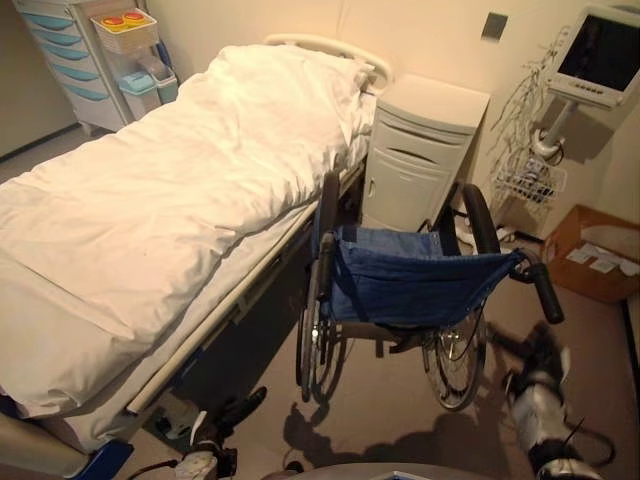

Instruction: Push the wheelchair next to the bed

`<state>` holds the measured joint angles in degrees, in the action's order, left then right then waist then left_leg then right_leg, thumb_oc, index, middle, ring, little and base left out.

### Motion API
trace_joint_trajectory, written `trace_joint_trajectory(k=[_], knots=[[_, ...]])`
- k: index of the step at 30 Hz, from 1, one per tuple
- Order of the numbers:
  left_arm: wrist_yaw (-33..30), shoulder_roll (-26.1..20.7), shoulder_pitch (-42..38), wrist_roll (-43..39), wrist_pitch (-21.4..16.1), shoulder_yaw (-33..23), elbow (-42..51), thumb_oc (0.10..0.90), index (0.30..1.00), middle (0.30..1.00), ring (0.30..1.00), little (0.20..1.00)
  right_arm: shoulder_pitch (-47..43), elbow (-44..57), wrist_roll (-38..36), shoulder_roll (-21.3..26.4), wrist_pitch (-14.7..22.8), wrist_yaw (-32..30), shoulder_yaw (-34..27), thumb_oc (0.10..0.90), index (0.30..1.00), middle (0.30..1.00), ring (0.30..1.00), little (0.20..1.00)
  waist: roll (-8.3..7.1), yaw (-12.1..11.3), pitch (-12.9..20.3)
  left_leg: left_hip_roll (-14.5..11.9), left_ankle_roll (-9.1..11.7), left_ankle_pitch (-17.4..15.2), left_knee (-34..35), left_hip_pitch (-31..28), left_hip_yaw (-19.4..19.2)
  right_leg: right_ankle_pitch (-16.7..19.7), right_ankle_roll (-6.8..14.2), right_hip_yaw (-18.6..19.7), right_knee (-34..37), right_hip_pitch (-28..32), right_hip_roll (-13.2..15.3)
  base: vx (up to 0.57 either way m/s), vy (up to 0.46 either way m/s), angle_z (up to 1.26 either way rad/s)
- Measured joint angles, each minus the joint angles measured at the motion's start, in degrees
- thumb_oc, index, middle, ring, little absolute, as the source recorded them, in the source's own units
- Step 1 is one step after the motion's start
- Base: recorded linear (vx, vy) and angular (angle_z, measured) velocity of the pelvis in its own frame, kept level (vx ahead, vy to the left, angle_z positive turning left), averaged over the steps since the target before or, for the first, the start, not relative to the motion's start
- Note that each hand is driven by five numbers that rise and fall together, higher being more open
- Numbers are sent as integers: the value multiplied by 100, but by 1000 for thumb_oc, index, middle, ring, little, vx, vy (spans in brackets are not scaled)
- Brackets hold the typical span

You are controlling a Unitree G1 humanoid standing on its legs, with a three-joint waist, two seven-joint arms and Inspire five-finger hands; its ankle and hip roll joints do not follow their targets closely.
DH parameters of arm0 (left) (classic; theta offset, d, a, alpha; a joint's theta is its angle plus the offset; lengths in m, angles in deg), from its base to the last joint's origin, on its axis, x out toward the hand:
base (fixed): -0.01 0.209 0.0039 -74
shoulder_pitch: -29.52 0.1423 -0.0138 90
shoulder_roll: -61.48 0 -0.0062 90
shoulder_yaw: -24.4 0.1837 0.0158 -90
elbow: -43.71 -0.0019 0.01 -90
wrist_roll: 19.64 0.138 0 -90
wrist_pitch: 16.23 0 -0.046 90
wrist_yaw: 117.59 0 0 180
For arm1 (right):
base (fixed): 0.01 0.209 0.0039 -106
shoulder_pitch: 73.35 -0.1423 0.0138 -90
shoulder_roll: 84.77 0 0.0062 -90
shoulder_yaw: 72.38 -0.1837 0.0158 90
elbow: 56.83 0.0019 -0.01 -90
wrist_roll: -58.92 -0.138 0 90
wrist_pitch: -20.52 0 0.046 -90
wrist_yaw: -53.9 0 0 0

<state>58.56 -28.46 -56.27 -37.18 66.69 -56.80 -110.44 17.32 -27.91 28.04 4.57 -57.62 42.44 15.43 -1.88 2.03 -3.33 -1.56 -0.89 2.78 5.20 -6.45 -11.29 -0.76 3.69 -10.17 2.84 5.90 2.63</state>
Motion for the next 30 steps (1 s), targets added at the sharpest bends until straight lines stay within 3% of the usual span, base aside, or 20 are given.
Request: trace_joint_trajectory(k=[1,3,5,8,11,16,17,20,23,30], knots=[[16,49,3,2,19,25,-81,800,900,900,900,900,149,-127,146,-69,-59,30,87,800,900,900,900,900,70,13,-15,4,-6,-2,0,1,1,2,2,16,0,0,-1,-2,-11,-18],[80,218,34,119,63,112,-231,800,900,900,900,900,782,-279,765,-195,-163,11,455,800,900,900,900,900,352,163,-172,13,-15,-8,0,6,-22,20,23,36,10,-21,-8,-14,-5,-14],[92,235,54,167,64,115,-230,800,900,900,900,900,1030,-257,1415,-173,-165,-156,628,800,900,900,900,900,469,305,-203,-5,-12,-9,12,-17,-30,22,27,51,12,-19,-15,-23,0,-13],[87,201,0,165,60,111,-217,800,900,900,900,900,1093,33,1964,-38,-143,-420,795,800,900,900,900,900,450,334,-221,-49,-4,-14,40,-52,-114,9,45,170,16,-27,-44,-19,0,-17],[96,201,-86,156,49,119,-182,800,900,900,900,900,928,195,1976,190,94,-614,794,800,900,900,900,900,339,329,-175,-81,15,-57,41,-58,-155,-21,4,203,-37,-73,-61,-10,-4,-5],[114,186,-38,147,42,253,-222,800,900,900,900,900,495,-350,1907,181,31,-530,739,800,900,900,900,900,176,265,-75,-90,33,-37,36,27,-149,-38,-15,206,-194,-251,-66,0,0,0],[126,184,-27,147,42,280,-223,800,900,900,900,900,480,-423,1859,167,0,-422,736,800,900,900,900,900,167,256,-70,-89,43,-30,33,21,-149,-39,-16,206,-189,-242,-65,0,0,0],[270,181,-27,150,45,336,-227,800,900,900,900,900,452,-688,1450,40,-612,671,759,800,900,900,900,900,159,229,-61,-67,13,-10,-2,-20,-122,-24,-36,197,-160,-148,-55,0,0,0],[589,182,-68,151,76,396,-224,800,900,900,900,900,508,-841,1431,-52,-990,1448,941,800,900,900,900,900,184,239,-65,-38,9,-17,-2,-76,-12,-11,-29,144,-25,2,-50,8,-15,14],[1202,231,-46,149,386,452,-233,800,900,900,900,900,408,-837,1535,79,-1161,1773,1032,800,900,900,900,900,228,230,-69,-51,26,-32,31,-112,8,-25,6,145,7,34,-56,0,-2,1]])
